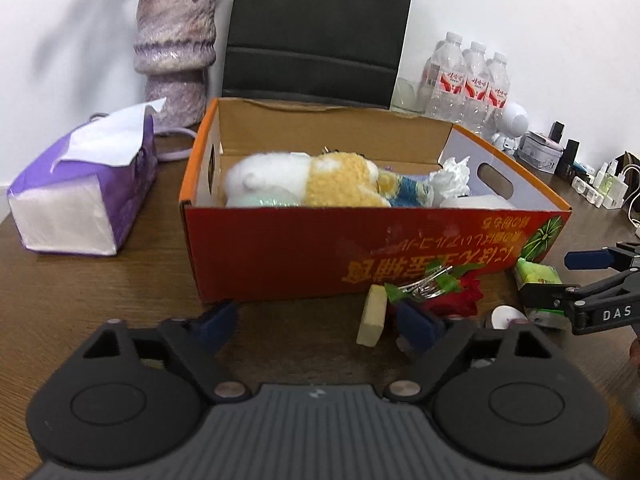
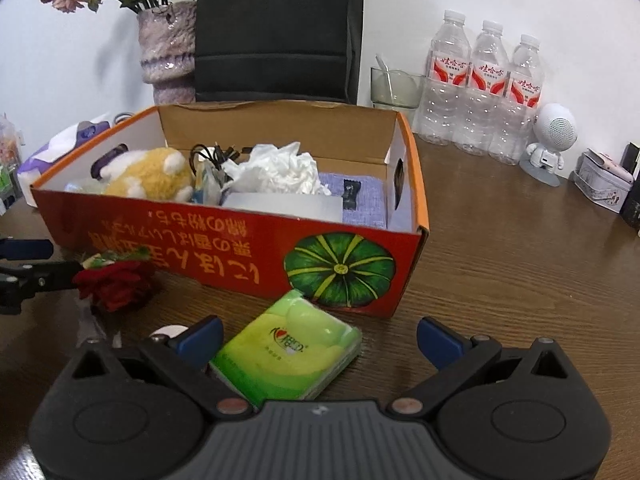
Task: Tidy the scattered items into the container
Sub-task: 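Grasp the green tissue pack with the right gripper while the left gripper grasps the beige stick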
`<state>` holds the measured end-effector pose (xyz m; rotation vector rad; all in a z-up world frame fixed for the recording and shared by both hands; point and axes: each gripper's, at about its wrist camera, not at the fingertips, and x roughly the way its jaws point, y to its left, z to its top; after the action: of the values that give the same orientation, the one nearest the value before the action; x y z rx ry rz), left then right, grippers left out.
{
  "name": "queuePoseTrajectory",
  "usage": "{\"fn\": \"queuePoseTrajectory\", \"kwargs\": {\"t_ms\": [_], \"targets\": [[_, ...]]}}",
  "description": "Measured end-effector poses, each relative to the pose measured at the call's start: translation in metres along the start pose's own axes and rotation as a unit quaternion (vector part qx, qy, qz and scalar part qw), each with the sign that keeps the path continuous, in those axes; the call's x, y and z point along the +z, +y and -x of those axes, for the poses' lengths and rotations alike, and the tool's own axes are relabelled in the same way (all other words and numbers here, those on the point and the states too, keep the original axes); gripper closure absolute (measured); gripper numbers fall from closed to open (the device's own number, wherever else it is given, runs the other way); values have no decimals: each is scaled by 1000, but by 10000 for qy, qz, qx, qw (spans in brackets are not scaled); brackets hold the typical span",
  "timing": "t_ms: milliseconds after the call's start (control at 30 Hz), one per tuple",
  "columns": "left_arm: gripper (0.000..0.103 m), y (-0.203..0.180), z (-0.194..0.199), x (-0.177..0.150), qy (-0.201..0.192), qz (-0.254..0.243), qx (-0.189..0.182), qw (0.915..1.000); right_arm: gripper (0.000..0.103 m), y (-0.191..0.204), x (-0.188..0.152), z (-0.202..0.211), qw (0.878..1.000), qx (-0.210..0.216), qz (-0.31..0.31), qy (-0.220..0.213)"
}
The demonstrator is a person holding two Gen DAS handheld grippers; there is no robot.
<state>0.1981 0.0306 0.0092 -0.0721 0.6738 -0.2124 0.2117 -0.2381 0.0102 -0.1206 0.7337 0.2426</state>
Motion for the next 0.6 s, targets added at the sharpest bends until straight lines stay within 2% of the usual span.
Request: {"fn": "queuePoseTrajectory", "kwargs": {"t_ms": [100,167,267,333,367,400,433,467,500,600], "targets": [[32,0,-2,-1,20,1,-60,10000,0,-2,-2,-6,9999,-34,-85,54],[37,-3,-3,-1,10,-73,-62,10000,0,-4,-4,-9,9998,-5,-169,105],[51,-8,-5,-1,-8,-180,-147,9997,3,-4,-8,-8,9998,54,-209,51],[67,-13,-6,-2,-12,-292,-202,9994,12,-2,-9,-6,9998,98,-177,-20],[72,-14,-6,-2,-12,-337,-260,9991,15,-1,-10,-5,9998,133,-154,-66],[82,-16,-6,-3,-2,-371,-337,9987,27,0,-10,-3,9997,155,-144,-111],[87,-18,-5,-4,-3,-404,-380,9985,44,2,-10,-1,9996,171,-132,-160],[89,-19,-5,-4,-11,-433,-392,9983,56,3,-11,2,9995,202,-82,-211],[90,-21,-4,-5,-23,-460,-391,9982,59,4,-11,4,9994,250,-38,-243],[90,-20,-2,-7,-35,-459,-374,9982,59,7,-14,7,9991,311,-2,-283]]}}
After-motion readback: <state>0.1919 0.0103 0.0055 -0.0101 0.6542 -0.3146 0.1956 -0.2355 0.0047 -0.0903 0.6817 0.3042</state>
